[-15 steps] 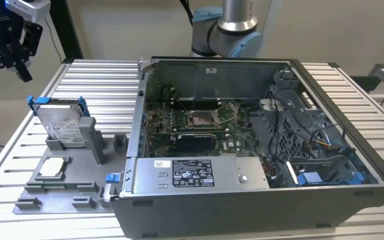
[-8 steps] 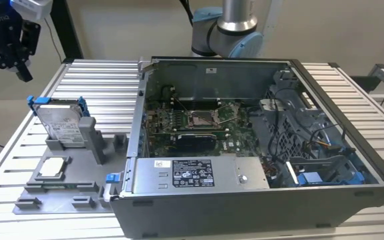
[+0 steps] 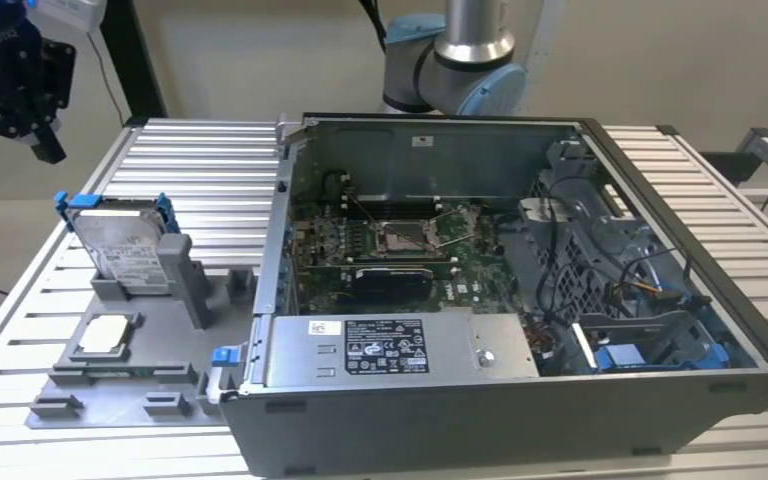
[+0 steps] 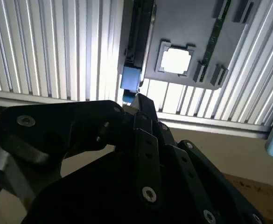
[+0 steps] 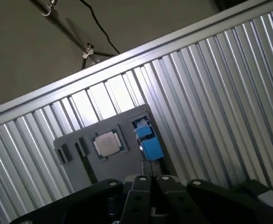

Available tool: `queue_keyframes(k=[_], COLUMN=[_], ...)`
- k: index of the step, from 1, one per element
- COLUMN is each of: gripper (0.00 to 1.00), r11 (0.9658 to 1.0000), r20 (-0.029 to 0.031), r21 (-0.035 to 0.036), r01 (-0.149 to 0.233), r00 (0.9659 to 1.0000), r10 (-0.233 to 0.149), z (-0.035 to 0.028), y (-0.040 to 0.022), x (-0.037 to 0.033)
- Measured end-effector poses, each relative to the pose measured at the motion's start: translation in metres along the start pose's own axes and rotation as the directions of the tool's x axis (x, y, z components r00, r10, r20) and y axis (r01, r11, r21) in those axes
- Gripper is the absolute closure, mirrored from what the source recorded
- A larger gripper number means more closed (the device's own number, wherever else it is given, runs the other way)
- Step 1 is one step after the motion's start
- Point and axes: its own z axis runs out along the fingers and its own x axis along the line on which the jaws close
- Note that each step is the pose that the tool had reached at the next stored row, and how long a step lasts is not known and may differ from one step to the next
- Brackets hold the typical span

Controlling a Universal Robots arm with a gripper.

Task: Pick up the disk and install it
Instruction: 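Pick up the disk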

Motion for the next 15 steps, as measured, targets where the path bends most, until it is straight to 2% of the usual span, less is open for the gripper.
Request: queue_keyframes(k=[4, 8, 12, 15], gripper=[1.0, 1.0, 1.0, 1.0], r11=[0.9973, 0.9894, 0.9761, 0.9628], r20=[-0.0002, -0.0003, -0.0006, -0.0006], r21=[-0.0003, -0.0009, -0.0021, -0.0031], r01=[0.073, 0.145, 0.217, 0.27], r00=[0.9973, 0.9894, 0.9761, 0.9628], r10=[-0.073, -0.145, -0.217, -0.27], z=[0.0, 0.0, 0.0, 0.0], y=[0.0, 0.0, 0.0, 0.0], x=[0.0, 0.0, 0.0, 0.0])
